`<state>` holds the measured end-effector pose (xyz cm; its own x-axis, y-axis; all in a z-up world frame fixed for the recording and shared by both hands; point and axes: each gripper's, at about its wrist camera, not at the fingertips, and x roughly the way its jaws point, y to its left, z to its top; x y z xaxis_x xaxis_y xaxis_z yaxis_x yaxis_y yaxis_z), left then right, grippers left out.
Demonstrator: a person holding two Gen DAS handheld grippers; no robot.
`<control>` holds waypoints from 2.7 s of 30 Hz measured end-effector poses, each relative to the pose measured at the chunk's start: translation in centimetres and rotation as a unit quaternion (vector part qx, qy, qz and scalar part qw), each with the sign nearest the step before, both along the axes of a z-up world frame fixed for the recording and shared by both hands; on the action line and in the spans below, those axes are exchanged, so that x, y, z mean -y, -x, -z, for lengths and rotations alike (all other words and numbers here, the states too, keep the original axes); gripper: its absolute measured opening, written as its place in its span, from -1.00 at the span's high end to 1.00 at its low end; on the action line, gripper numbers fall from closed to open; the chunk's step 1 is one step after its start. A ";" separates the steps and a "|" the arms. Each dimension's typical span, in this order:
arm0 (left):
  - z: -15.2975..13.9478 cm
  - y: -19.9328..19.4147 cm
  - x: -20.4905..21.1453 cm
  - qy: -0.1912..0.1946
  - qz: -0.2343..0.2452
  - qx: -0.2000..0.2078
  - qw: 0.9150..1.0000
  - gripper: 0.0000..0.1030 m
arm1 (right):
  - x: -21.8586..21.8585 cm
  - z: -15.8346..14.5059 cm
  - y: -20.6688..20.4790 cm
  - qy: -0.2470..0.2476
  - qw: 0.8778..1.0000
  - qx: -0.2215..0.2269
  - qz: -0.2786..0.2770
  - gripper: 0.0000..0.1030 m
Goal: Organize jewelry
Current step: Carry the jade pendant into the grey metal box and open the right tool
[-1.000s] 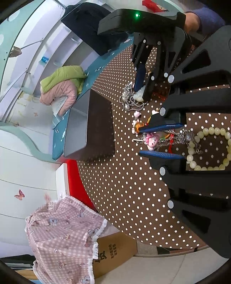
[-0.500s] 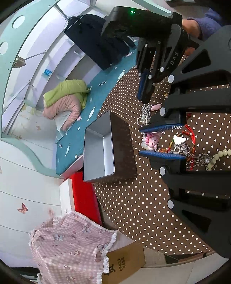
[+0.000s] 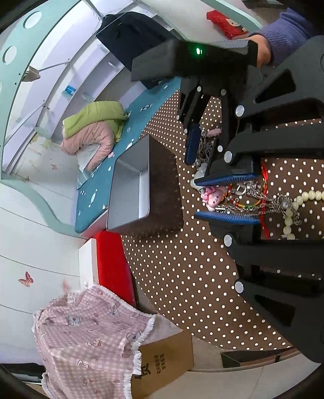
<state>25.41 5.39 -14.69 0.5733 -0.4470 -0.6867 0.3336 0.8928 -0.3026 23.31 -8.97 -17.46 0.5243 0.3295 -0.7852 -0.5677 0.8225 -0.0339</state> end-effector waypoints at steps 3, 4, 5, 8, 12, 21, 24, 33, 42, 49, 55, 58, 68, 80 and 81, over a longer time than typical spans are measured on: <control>0.3 -0.1 0.1 0.000 0.004 -0.002 1.000 0.60 | 0.3 0.0 -0.6 -0.008 1.000 -0.012 -0.013 0.31; 0.4 -0.2 0.1 0.001 0.004 -0.002 1.000 0.59 | 0.4 0.1 -0.8 -0.008 1.000 -0.016 -0.016 0.31; 0.4 -0.3 0.1 0.001 0.005 -0.003 1.000 0.59 | 0.4 0.0 -1.0 -0.009 1.000 -0.018 -0.017 0.31; 0.5 -0.5 0.0 0.003 0.004 -0.004 1.000 0.59 | 0.5 0.2 -1.7 -0.006 0.999 -0.028 -0.016 0.30; 0.5 -0.6 0.0 0.004 0.004 -0.004 1.000 0.59 | 0.2 0.5 -1.2 -0.002 0.999 -0.038 -0.031 0.31; 0.0 -1.1 0.9 0.007 0.012 -0.003 1.000 0.59 | -0.3 0.4 -0.3 0.010 0.999 -0.024 -0.036 0.48; -0.7 -1.5 1.2 0.014 0.019 0.001 1.000 0.59 | 0.7 -0.3 0.0 -0.010 0.999 -0.020 -0.025 0.48; -5.7 -5.1 4.1 0.029 0.049 0.019 0.998 0.59 | 5.7 -6.6 -2.0 -0.122 0.992 -0.007 0.035 0.48; -2.5 -14.7 7.7 -0.007 0.008 -0.074 0.997 0.59 | 6.7 -7.0 -7.5 -0.129 0.988 -0.032 0.080 0.48; 0.5 -16.4 7.7 -0.016 -0.006 -0.104 0.994 0.59 | 5.1 -4.9 -9.5 -0.098 0.991 -0.057 0.066 0.47; 0.8 -16.5 7.7 -0.033 -0.020 -0.102 0.994 0.56 | 5.1 -4.4 -10.2 -0.099 0.991 -0.065 0.066 0.47; 0.7 -16.5 7.3 -0.031 -0.024 -0.105 0.994 0.52 | 4.8 -4.4 -10.4 -0.099 0.991 -0.066 0.066 0.47; -2.6 -14.0 5.4 -0.071 -0.053 -0.036 0.995 -0.22 | 2.9 -3.7 -11.1 -0.084 0.992 -0.076 0.055 0.47; -0.6 -13.5 2.7 -0.088 -0.075 -0.050 0.992 -0.22 | 1.8 -2.9 -10.8 -0.026 0.996 -0.059 0.058 0.45; -0.5 -13.5 2.6 -0.087 -0.075 -0.051 0.992 -0.22 | 1.9 -2.9 -10.8 -0.028 0.996 -0.059 0.058 0.45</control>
